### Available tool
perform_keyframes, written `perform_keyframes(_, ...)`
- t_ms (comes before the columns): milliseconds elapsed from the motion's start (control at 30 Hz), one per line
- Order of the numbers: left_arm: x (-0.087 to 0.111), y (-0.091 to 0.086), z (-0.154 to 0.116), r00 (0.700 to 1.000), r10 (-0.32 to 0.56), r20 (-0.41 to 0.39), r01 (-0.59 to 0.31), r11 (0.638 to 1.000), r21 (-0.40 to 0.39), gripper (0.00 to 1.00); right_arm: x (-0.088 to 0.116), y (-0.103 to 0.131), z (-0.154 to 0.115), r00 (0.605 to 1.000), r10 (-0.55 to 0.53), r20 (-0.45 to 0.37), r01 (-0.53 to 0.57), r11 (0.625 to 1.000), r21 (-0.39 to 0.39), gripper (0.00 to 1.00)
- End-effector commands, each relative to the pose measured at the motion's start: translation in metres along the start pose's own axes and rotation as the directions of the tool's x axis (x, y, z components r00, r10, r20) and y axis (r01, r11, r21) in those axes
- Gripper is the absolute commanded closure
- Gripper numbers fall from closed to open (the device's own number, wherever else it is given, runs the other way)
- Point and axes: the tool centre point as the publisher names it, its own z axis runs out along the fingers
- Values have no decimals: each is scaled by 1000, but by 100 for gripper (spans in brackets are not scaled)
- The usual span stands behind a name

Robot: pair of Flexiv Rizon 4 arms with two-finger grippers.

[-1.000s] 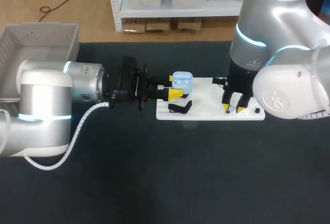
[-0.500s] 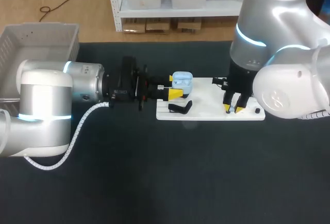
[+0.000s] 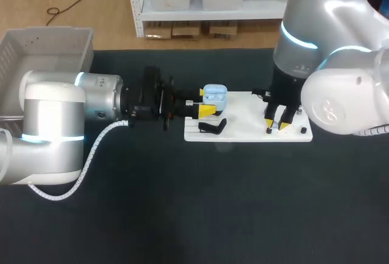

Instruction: Pick up each earbud case from the left stands, insert the matching earbuds, close the lid, and place the case in the box.

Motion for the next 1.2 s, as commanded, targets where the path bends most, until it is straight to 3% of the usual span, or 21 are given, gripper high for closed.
perform_keyframes(33,0,0,0,1000,0,0,0,1000,0,100,6,-4,-15,1000,4,3,-4,1000,2,100)
perform_keyframes(400,0,0,0,1000,0,0,0,1000,0,100,19,8,-77,998,-58,-1,58,998,16,100)
perform_keyframes(733,0,0,0,1000,0,0,0,1000,0,100,36,30,-142,979,-191,-65,189,981,-37,100)
perform_keyframes(867,0,0,0,1000,0,0,0,1000,0,100,39,45,-155,960,-266,-87,261,963,-64,100)
perform_keyframes(1200,0,0,0,1000,0,0,0,1000,0,100,40,84,-151,899,-430,-79,430,903,-23,100)
